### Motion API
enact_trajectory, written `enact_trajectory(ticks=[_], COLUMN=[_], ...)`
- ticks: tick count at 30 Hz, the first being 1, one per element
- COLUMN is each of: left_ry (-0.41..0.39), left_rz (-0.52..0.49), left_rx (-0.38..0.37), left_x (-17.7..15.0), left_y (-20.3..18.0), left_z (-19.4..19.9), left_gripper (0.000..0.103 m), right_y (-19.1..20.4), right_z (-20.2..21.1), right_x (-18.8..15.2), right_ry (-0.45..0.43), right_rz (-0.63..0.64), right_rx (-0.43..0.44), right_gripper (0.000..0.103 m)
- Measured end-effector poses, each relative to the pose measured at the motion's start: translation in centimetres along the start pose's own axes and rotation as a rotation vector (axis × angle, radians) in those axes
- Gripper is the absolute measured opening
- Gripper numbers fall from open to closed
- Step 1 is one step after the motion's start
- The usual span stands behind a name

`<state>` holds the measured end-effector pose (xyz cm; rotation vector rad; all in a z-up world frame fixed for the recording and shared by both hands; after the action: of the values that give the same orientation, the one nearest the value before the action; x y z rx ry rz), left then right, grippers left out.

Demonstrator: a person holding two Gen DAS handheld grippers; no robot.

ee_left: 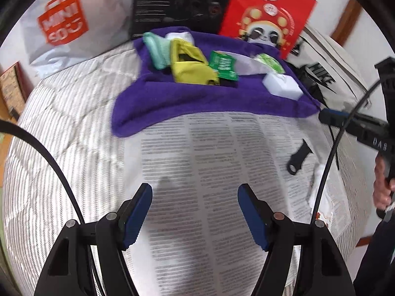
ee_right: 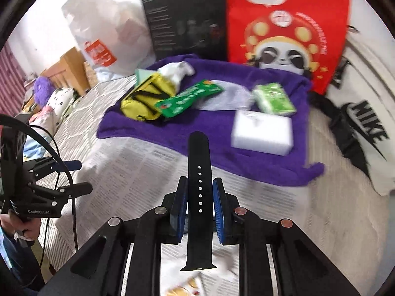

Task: Organize soft objects
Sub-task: 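Grasp the black buckle strap with the left gripper while the right holds its strap, then carry both black straps onto the purple towel with both grippers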

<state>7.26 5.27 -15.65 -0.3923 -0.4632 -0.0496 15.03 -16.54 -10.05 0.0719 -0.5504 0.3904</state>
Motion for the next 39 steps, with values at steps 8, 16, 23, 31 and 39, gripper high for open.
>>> enact_trajectory(ticks=[8,16,23,31,39], left_ry=[0.017,0.062,0.121,0.155,0.161], left_rz=[-0.128,-0.304,-0.522,-0.645,-0.566], left_rx=[-0.093,-0.124,-0.066,-0.07,-0.109], left_x=[0.1,1.2,1.8,1.4,1.6], left_y=[-4.8,-10.3,-15.0,-17.5,-16.3], left_z=[-1.0,-3.8,-8.1,-11.1,-10.8], left_gripper=[0.07,0.07,0.07,0.024,0.034], right_y=[-5.7,-10.8,-12.4,-13.1,-12.5], right_z=[1.1,1.6,2.3,2.7,2.4], right_x=[-3.4,-7.8,-9.4,-10.1,-10.0], right_ry=[0.01,0.039,0.039,0.041,0.038], right_rz=[-0.115,-0.249,-0.275,-0.284,-0.282], right_rx=[-0.068,-0.111,-0.129,-0.135,-0.113], right_gripper=[0.02,0.02,0.02,0.02,0.02])
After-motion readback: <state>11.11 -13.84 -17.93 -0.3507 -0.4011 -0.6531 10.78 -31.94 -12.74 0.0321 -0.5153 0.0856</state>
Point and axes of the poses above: each gripper's, at about its wrist camera, not at the fingertips, and z roughly against the way its jaws point, y to its left, x to its top, the point moved 4 cm from there along -z, roughly the way its jaws point, and after that the axes turned 11 degrees about -x, right-handed, at the moved point
